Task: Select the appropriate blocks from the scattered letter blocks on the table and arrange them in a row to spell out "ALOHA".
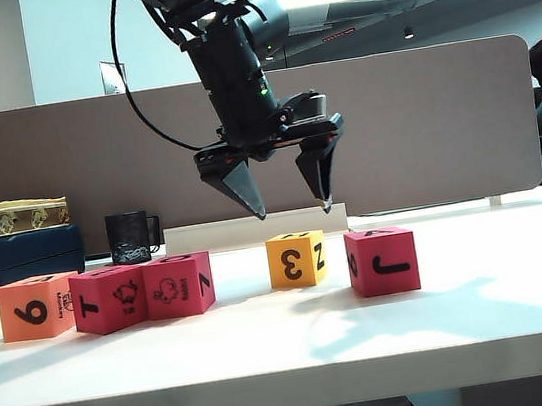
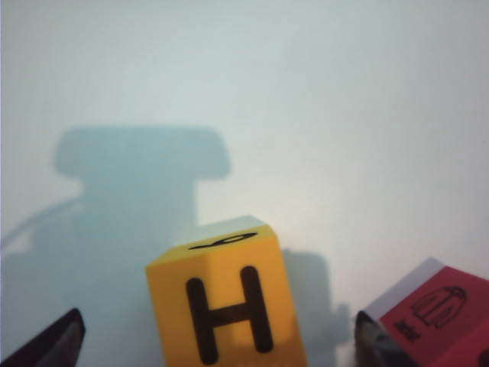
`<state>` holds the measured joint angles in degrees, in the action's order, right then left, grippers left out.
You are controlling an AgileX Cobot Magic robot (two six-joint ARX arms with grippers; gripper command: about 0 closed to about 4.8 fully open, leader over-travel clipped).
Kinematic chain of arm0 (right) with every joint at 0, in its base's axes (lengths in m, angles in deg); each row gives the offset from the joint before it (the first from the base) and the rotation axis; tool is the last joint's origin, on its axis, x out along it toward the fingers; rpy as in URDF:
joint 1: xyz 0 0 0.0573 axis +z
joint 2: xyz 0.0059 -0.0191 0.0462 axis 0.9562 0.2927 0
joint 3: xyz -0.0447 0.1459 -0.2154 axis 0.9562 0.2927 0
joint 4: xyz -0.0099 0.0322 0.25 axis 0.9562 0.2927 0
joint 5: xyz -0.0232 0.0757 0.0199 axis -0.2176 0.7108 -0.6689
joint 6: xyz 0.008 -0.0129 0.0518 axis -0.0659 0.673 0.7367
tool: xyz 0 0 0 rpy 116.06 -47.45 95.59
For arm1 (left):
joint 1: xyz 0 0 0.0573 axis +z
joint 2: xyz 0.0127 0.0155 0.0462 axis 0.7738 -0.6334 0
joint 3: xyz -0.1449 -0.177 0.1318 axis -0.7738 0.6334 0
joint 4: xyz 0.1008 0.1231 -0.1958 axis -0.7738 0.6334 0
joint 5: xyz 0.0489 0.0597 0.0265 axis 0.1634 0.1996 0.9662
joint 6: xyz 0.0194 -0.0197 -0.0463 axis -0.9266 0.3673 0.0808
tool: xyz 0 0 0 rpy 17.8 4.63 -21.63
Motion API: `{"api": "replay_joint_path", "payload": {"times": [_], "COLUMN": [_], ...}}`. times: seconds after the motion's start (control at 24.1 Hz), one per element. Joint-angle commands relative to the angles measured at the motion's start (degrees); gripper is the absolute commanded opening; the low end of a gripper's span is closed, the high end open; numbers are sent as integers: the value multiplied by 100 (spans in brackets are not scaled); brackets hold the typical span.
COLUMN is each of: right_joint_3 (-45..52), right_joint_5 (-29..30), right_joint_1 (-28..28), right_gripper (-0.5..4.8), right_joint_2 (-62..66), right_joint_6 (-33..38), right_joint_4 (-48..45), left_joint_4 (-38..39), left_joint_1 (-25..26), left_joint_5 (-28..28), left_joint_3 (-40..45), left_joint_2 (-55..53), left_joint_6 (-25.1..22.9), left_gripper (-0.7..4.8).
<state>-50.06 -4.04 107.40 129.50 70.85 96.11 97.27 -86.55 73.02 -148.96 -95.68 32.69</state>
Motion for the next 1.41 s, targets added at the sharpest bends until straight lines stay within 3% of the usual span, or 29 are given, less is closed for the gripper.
{"api": "replay_joint_path", "payload": {"times": [0.04,0.33,0.54,0.91,0.95,1.04,1.08,1.41], "right_joint_3": [-31,-31,-31,-28,-28,-28,-28,-28], "right_joint_5": [-9,-7,-7,-9,-9,-9,-9,-9], "right_joint_1": [2,2,2,2,2,2,2,2], "right_gripper": [-5,-5,-5,-5,-5,-5,-5,-5], "right_joint_2": [-24,-24,-24,-24,-24,-24,-24,-24], "right_joint_6": [-17,-17,-17,-17,-17,-17,-17,-17], "right_joint_4": [7,20,20,15,17,17,17,20], "left_joint_4": [-20,31,15,59,59,98,120,431], "left_joint_1": [-13,-13,-13,-11,-11,-11,-11,-11], "left_joint_5": [-17,-42,-42,-42,-42,-42,-42,-42], "left_joint_3": [-9,-11,-11,-11,-11,-11,-11,-11], "left_joint_2": [-28,-190,-236,-315,-315,-315,-315,-315], "left_joint_6": [286,433,433,431,431,428,428,385], "left_gripper": [448,439,362,362,355,273,267,267]}}
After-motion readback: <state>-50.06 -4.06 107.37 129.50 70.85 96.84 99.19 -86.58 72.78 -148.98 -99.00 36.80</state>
